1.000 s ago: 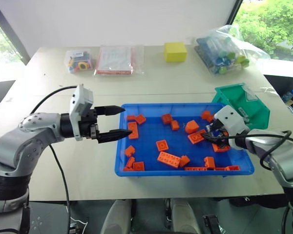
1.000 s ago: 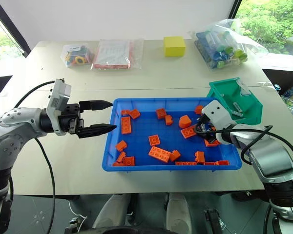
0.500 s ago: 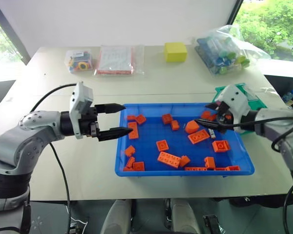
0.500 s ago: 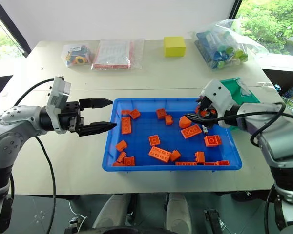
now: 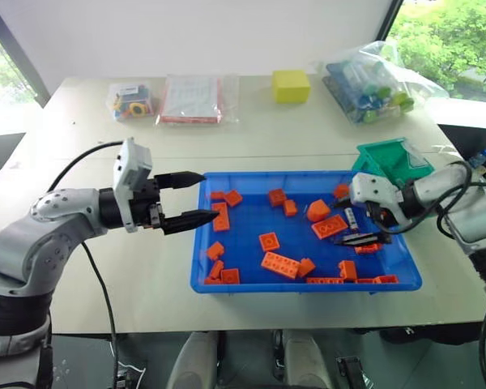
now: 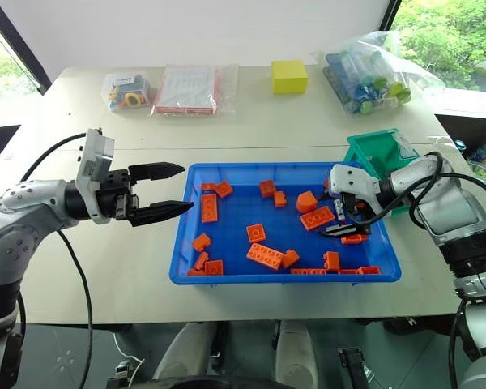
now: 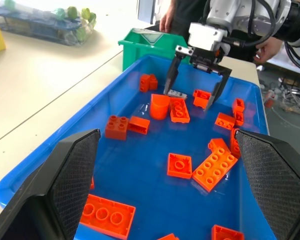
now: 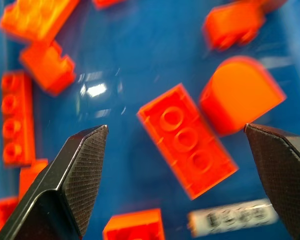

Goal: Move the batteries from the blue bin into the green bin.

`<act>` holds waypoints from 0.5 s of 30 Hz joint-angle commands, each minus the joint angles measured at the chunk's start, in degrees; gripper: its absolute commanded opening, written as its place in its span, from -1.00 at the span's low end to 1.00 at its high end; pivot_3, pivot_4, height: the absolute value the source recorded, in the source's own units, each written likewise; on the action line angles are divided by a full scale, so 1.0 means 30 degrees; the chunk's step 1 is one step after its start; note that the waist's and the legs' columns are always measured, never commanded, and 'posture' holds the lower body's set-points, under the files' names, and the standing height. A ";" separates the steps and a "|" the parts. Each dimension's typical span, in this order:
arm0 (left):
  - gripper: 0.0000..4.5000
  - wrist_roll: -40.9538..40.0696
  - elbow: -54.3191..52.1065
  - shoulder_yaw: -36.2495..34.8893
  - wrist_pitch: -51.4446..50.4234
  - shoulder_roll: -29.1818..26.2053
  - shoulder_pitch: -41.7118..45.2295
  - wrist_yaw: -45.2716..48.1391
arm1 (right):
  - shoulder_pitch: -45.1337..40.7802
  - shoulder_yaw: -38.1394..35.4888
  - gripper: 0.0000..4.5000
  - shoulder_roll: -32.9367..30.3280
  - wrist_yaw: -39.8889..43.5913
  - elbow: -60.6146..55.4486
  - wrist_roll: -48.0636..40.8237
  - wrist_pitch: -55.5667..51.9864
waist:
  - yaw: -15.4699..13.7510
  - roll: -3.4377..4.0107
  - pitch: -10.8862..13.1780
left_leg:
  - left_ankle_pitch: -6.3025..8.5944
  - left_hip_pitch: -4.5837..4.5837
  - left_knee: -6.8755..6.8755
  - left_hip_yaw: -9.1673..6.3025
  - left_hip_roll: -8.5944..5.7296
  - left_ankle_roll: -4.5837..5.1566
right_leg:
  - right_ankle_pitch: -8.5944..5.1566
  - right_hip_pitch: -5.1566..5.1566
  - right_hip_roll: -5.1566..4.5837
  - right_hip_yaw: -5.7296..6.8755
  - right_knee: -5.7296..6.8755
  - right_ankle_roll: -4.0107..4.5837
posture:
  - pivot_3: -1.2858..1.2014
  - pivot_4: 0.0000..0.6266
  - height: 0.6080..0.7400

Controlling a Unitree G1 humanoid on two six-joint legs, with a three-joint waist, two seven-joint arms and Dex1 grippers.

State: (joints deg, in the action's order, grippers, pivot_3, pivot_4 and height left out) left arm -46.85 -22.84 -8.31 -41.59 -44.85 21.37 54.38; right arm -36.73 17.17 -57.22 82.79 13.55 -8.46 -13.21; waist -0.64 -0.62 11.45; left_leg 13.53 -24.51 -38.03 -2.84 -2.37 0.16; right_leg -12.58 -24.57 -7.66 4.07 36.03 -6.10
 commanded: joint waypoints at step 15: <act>1.00 -0.0229 -0.0494 -0.0714 0.0112 -0.0298 0.0393 -0.0139 | -0.0059 -0.0542 0.44 0.1855 0.0272 0.2340 0.1517 0.1612 | -0.0016 -0.0001 -0.0001 | -0.0005 0.0012 -0.0005 -0.0003 -0.0002 -0.0011 | 0.0006 0.0007 0.0003 -0.0003 0.0016 -0.0003 | 0.03 -0.52 0.28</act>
State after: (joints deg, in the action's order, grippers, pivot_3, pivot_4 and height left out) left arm -46.94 -23.63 -9.82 -41.88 -45.42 21.30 53.60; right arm -37.99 16.37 -51.21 82.57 22.63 -3.17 -7.34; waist -0.69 -0.62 11.44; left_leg 13.52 -24.47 -38.04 -2.86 -2.38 0.13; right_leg -12.56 -24.55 -7.65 4.07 36.09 -6.12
